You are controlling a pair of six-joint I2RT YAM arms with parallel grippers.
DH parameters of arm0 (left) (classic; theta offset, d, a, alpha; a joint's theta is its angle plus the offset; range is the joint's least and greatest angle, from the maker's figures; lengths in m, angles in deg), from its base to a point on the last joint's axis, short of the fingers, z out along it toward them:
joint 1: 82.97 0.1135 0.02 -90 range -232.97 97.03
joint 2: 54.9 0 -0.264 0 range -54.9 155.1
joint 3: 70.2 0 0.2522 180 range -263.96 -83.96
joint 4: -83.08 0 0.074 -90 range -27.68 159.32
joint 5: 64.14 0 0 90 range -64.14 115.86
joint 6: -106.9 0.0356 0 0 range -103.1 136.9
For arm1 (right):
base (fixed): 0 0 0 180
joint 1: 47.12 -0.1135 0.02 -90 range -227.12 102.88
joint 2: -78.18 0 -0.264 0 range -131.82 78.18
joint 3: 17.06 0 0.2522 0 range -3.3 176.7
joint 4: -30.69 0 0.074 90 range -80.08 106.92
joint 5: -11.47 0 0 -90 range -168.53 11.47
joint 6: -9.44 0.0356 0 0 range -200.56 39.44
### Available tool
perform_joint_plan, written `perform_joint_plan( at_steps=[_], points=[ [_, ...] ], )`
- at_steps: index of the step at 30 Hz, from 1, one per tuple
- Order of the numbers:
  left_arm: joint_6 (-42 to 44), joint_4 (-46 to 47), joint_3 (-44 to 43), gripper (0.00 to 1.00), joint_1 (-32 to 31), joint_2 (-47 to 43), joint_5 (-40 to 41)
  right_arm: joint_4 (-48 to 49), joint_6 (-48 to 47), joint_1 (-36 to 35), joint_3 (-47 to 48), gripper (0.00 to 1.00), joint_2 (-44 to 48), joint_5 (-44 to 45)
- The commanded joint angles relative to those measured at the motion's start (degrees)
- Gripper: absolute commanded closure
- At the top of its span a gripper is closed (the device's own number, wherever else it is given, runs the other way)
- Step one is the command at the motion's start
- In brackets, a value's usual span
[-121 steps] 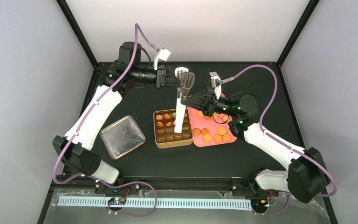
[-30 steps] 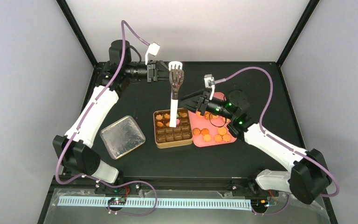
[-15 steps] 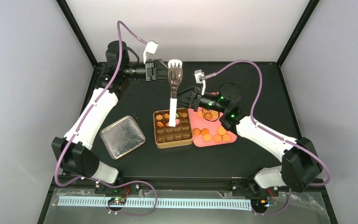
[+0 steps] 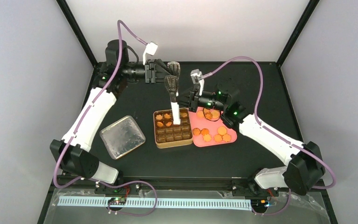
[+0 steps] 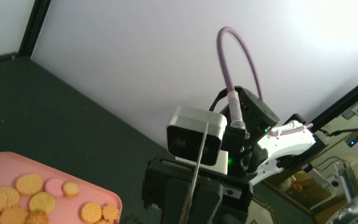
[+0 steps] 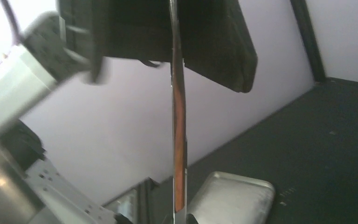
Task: Pack the cookies
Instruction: Pass from the left arm to the right
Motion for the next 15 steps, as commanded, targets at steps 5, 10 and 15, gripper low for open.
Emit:
perform_joint_plan(
  at_steps=[5,10,15],
  points=[
    [61.77,-57.78,-26.31,0.13,2.39,4.37,16.28,-43.41,-31.77,0.23,12.45,0.99,2.24,10.48],
    [83.42,-72.86,-29.85,0.08,2.73,2.71,29.84,-56.37,-39.58,0.09,16.64,0.99,-1.31,19.22],
    [94.6,-77.54,-28.62,0.04,2.32,-0.7,34.69,-64.54,-41.29,-0.69,22.36,0.99,-7.36,28.44]
  ],
)
